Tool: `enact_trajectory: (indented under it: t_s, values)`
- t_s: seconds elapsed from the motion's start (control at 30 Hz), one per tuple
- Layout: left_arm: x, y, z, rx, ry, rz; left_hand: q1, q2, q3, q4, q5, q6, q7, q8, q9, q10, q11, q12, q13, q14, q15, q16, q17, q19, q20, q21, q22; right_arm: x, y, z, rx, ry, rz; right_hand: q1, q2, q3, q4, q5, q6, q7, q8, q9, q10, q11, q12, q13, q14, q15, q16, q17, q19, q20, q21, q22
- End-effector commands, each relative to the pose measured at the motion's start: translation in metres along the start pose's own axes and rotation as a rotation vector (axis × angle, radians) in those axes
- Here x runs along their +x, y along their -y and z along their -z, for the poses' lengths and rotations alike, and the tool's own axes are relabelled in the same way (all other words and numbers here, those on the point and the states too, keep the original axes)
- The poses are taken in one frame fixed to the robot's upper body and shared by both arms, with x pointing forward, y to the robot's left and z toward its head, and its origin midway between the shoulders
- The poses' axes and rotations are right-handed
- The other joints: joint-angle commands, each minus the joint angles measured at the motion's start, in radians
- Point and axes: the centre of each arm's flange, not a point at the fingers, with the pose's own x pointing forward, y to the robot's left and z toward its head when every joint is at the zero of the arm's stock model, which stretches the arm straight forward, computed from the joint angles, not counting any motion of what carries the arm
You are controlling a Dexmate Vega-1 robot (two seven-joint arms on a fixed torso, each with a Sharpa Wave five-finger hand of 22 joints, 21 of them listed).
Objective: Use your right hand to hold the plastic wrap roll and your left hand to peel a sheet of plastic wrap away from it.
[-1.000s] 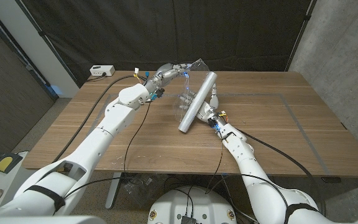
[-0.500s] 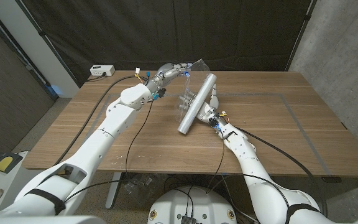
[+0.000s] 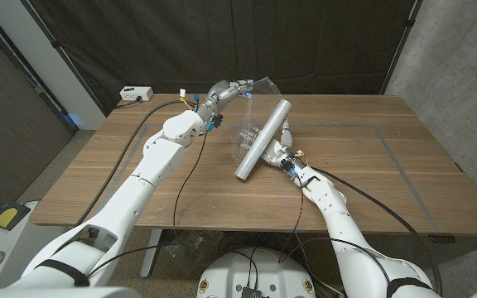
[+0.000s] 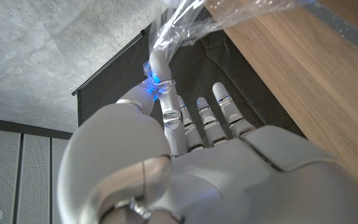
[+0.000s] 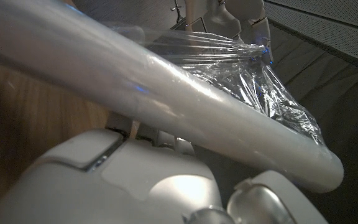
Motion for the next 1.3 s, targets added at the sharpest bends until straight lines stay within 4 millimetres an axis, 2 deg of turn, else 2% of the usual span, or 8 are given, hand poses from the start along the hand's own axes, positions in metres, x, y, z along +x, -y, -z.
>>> enact_trajectory:
  t_s: [0.03, 0.47, 1.03, 1.3]
  values:
    - [0.0, 0.001, -0.019, 0.011, 0.03, -0.035, -0.002, -0.002, 0.011, -0.003, 0.009, 0.011, -0.003, 0.006, 0.003, 0.004, -0.006, 0.007, -0.001, 0.009, -0.073, 0.001, 0.002, 0.003, -0.003, 0.009, 0.001, -0.001, -0.002, -0.001, 0.019, -0.023, 0.012, 0.007, 0.002, -0.004, -0.003, 0.008, 0.006, 0.005, 0.007, 0.002, 0.005, 0.002, 0.008, -0.001, 0.003, 0.002, 0.005, 0.001, 0.016, 0.002, -0.001, 0.005]
    - [0.001, 0.002, -0.033, 0.022, 0.064, -0.044, -0.005, -0.005, 0.017, -0.002, 0.009, 0.011, -0.002, 0.005, -0.001, 0.008, 0.0, 0.01, -0.004, 0.011, -0.076, -0.001, 0.003, 0.002, -0.004, 0.017, -0.001, -0.004, 0.0, 0.002, 0.023, -0.019, 0.017, 0.007, 0.007, -0.008, -0.002, 0.01, 0.019, 0.009, 0.013, 0.002, 0.009, 0.002, 0.012, -0.004, 0.006, 0.001, 0.007, -0.003, 0.022, 0.001, -0.007, 0.008]
    - [-0.007, -0.006, -0.046, 0.001, 0.142, -0.061, -0.01, -0.013, 0.023, -0.002, 0.01, 0.02, -0.013, 0.006, -0.009, 0.017, -0.011, 0.017, -0.008, 0.015, -0.082, -0.002, 0.004, -0.002, -0.009, 0.028, -0.004, -0.001, -0.002, 0.001, 0.014, -0.008, 0.029, 0.006, 0.013, -0.013, 0.0, 0.012, 0.031, 0.007, 0.018, 0.003, 0.017, 0.002, 0.018, -0.008, 0.009, -0.003, 0.009, -0.009, 0.028, -0.003, -0.017, 0.011]
    - [-0.01, -0.012, -0.042, -0.004, 0.144, -0.055, -0.017, -0.017, 0.024, 0.001, 0.008, 0.026, -0.019, 0.006, -0.014, 0.017, -0.019, 0.019, -0.009, 0.014, -0.085, -0.003, 0.006, -0.005, -0.011, 0.033, -0.006, 0.004, -0.005, 0.002, 0.004, -0.011, 0.03, 0.006, 0.018, -0.016, 0.002, 0.013, 0.038, 0.007, 0.021, 0.003, 0.019, -0.001, 0.02, -0.01, 0.011, -0.006, 0.01, -0.011, 0.028, -0.004, -0.024, 0.011]
